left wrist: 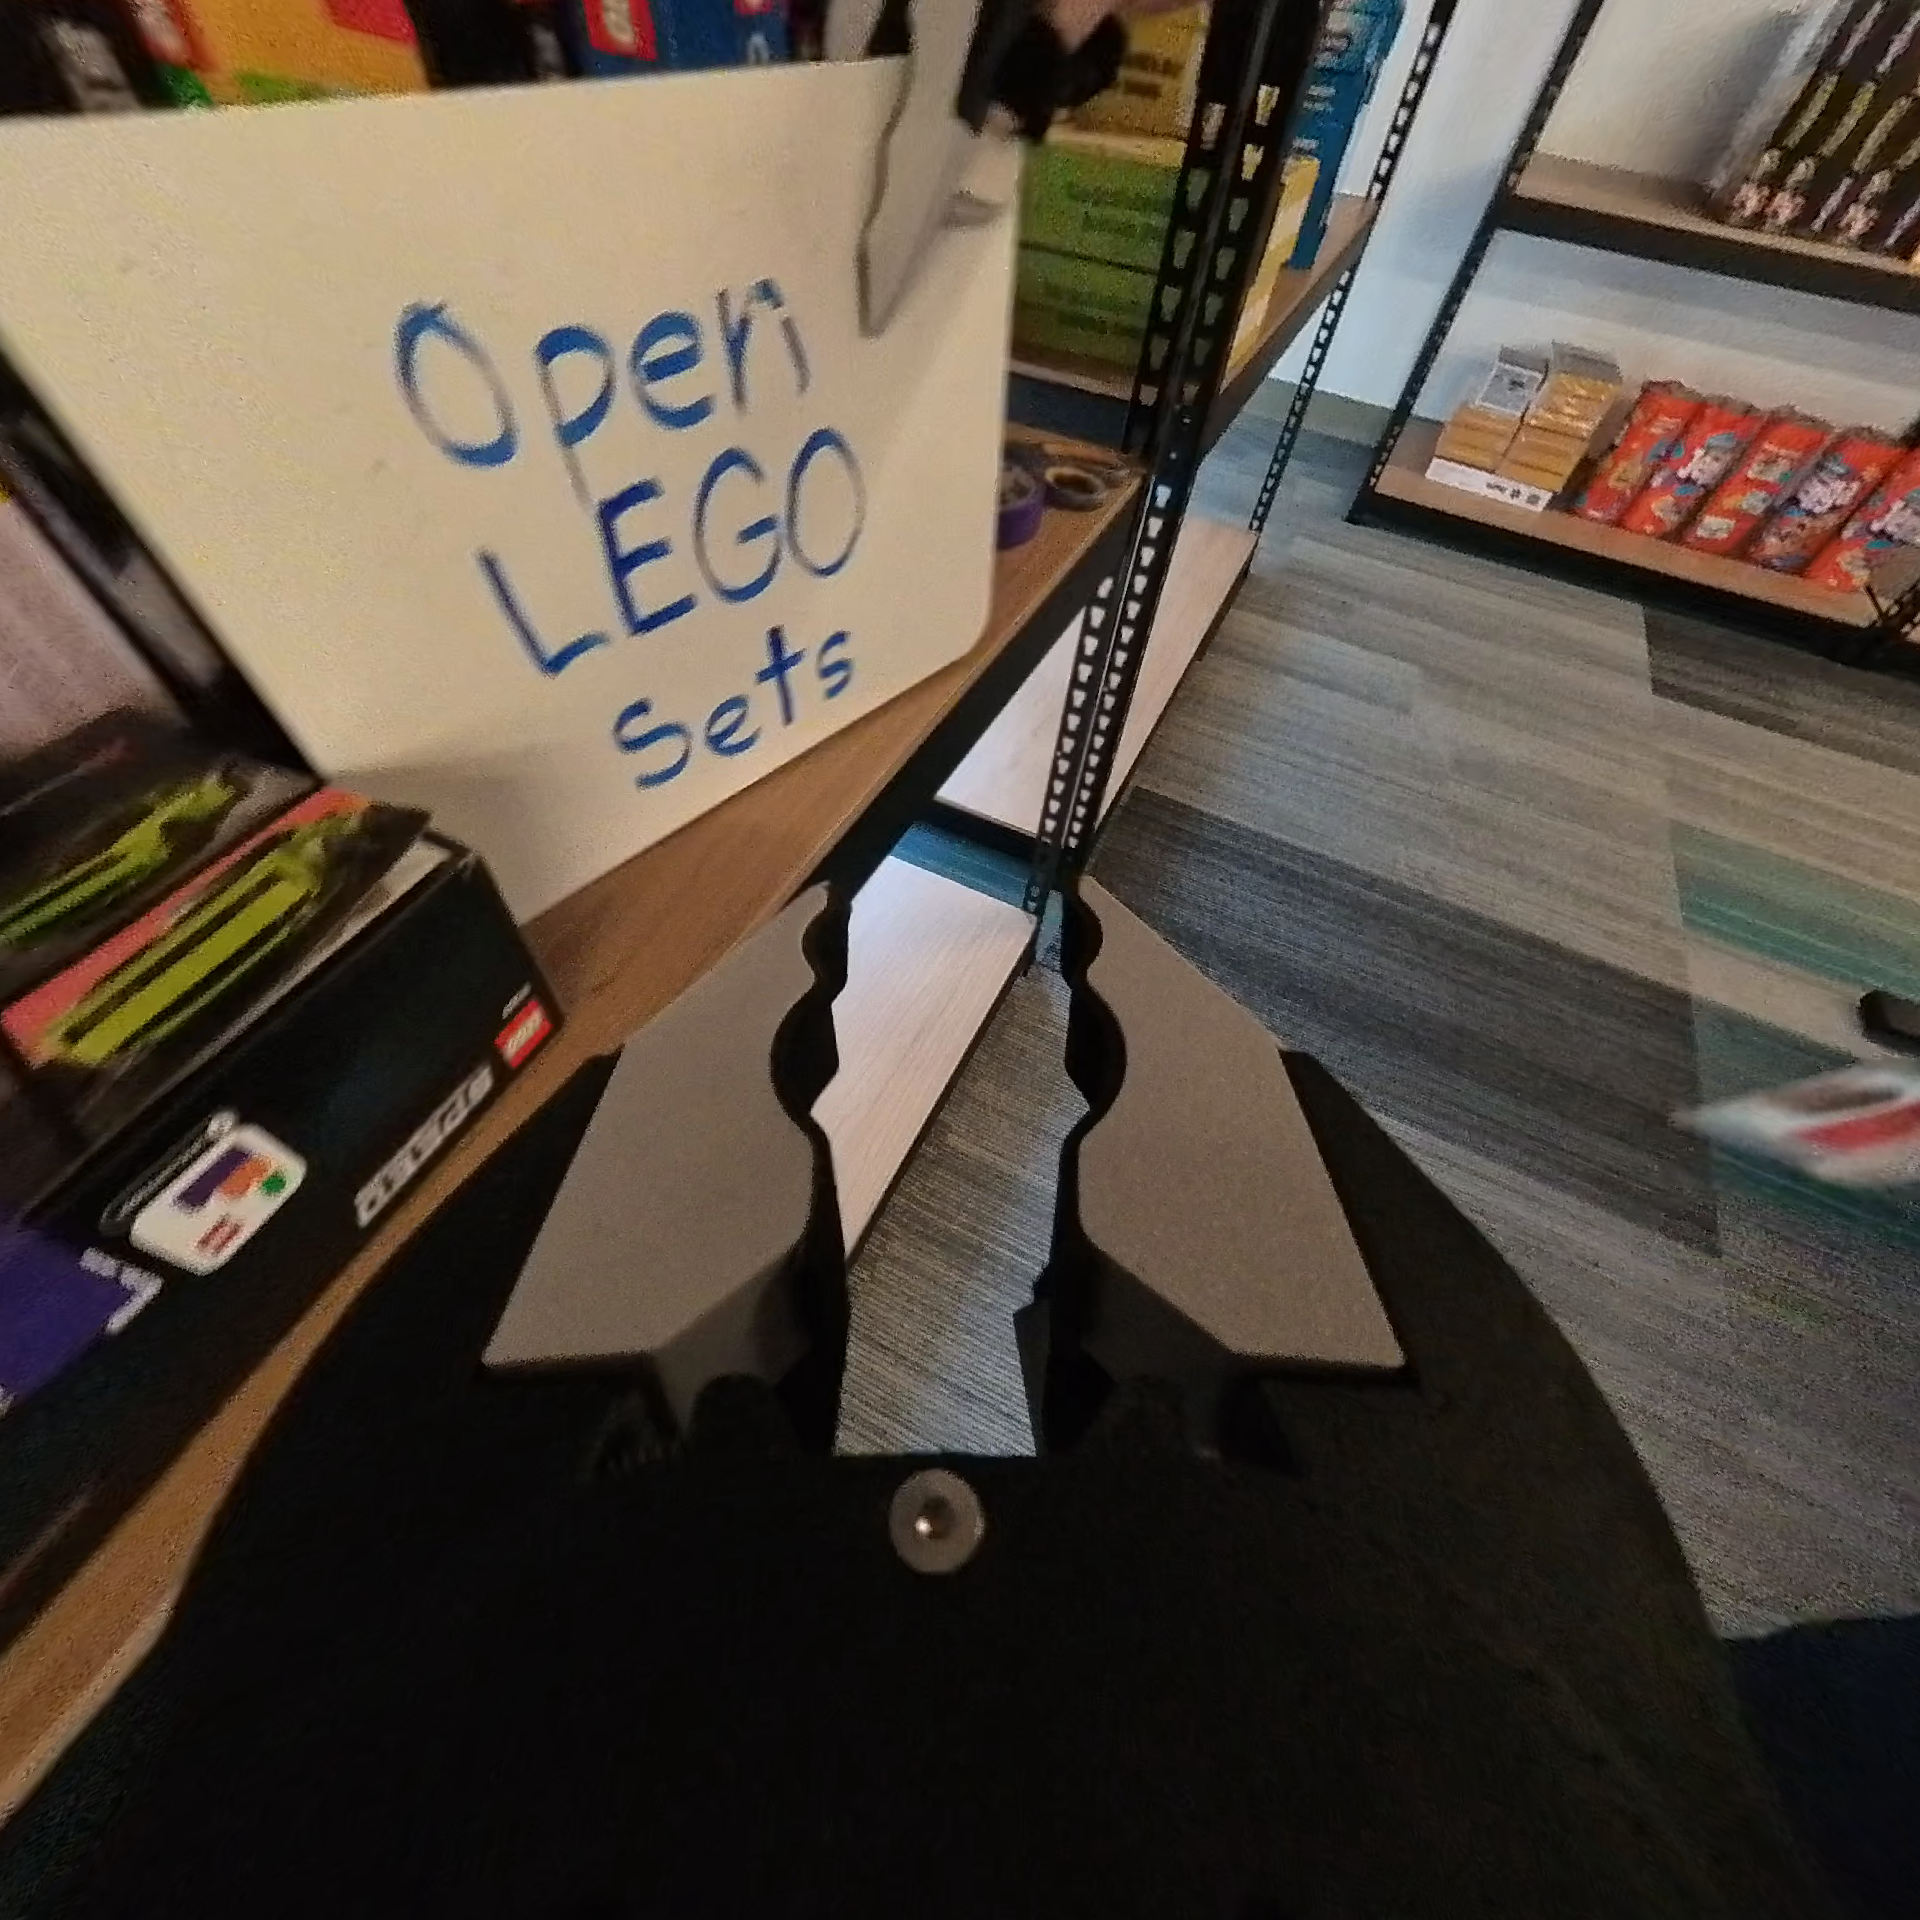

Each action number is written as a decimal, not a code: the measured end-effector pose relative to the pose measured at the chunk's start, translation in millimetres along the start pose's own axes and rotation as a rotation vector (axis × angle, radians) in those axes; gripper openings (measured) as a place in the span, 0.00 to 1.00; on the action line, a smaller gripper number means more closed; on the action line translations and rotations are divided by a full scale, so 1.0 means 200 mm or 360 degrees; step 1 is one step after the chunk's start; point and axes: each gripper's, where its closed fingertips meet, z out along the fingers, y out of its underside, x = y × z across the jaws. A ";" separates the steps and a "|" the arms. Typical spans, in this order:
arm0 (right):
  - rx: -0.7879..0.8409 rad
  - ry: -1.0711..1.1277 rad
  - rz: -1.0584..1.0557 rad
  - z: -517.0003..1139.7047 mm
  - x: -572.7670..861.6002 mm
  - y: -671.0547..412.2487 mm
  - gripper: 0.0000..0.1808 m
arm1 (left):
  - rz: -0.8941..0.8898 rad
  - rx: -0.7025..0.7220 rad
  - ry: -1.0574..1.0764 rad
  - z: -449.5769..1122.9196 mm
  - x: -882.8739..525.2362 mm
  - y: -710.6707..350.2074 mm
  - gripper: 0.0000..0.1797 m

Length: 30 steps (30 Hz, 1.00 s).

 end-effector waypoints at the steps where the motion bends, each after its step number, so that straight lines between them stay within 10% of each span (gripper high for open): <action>1: 0.0011 -0.0019 -0.0032 0.02 0.03 -0.01 0.01 | 0.0020 -0.0005 0.0010 0.03 0.01 -0.02 0.22; 18: -0.0230 0.0442 -0.0328 -0.01 0.32 0.04 0.20 | 0.0001 -0.0109 -0.0030 0.18 -0.10 -0.05 0.21; 30: 0.0840 0.1149 0.0143 -0.29 0.25 0.17 0.28 | -0.0105 -0.0127 -0.0142 0.21 -0.29 -0.10 0.21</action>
